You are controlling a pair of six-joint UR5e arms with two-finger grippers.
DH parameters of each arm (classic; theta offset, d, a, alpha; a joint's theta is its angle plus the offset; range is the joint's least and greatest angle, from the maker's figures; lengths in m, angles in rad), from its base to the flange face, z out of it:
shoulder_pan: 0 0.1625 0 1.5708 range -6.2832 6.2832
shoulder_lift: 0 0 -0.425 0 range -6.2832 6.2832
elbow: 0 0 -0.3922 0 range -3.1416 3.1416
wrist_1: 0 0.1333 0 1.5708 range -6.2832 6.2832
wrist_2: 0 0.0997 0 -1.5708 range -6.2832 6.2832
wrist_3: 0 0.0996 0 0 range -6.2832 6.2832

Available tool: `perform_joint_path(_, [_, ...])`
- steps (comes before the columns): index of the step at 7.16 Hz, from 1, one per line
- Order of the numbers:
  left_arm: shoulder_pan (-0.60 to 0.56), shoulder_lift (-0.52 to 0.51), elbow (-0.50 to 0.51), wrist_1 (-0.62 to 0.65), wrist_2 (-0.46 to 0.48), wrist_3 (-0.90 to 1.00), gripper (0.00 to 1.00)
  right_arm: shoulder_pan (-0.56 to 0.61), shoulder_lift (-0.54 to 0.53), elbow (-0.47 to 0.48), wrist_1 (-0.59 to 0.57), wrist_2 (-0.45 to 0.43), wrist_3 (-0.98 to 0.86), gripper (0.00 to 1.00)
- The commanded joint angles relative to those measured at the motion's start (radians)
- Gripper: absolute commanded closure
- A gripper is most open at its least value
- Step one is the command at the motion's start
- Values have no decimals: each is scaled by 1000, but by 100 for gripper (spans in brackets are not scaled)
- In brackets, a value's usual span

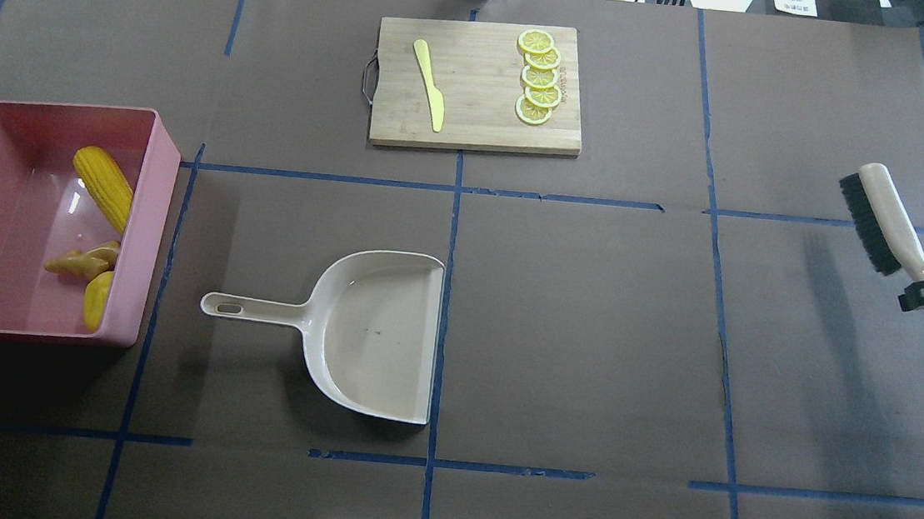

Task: Sweep and dump trash into bin
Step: 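Carry the brush away from the dustpan and set it down with the right gripper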

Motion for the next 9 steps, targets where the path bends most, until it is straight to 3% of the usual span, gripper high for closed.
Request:
perform_joint_path(1, [0, 10, -3, -2, -5, 3, 0, 34, -78, -125, 217, 29, 68, 100])
perform_joint_path(3, [0, 13, -9, -2, -5, 2, 0, 31, -131, -139, 320, 37, 156, 100])
perform_joint_path(9, [0, 14, -9, -3, -7, 2, 0, -39, -155, -144, 325, 35, 167, 100])
